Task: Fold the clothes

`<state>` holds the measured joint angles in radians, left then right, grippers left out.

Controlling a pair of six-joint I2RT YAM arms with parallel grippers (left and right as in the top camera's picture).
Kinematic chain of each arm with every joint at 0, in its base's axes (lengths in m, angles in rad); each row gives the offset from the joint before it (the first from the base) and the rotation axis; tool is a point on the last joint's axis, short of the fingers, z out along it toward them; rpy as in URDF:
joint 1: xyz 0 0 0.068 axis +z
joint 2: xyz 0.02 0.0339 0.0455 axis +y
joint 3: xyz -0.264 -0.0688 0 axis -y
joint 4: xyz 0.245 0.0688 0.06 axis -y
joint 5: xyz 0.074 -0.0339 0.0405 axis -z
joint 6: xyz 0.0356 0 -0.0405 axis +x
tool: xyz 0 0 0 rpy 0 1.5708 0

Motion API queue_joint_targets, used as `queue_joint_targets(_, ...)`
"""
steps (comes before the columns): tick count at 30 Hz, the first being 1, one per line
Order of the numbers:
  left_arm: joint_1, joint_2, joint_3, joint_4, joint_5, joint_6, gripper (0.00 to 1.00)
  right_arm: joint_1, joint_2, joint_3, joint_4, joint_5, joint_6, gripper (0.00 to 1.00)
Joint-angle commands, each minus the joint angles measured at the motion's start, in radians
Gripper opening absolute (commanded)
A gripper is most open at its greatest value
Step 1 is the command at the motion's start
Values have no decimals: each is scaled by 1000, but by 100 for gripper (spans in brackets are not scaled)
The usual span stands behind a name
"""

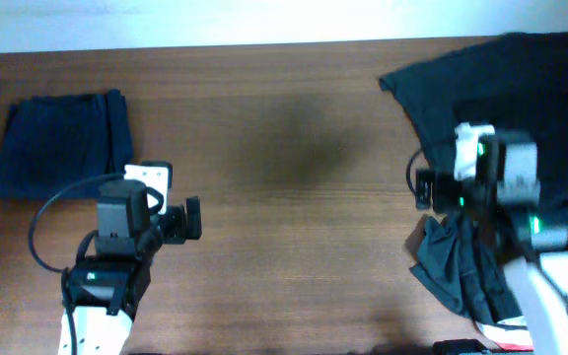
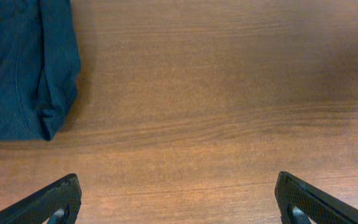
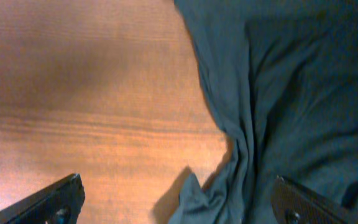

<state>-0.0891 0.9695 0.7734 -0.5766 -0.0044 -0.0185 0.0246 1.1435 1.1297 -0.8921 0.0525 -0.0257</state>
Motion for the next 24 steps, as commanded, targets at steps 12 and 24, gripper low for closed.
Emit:
queue_joint_targets(12, 4, 20, 34, 7, 17, 14, 99, -254, 636, 138, 93, 292, 263, 71)
queue_joint_targets(24, 4, 20, 34, 7, 17, 14, 99, -254, 822, 138, 464, 217, 240, 54)
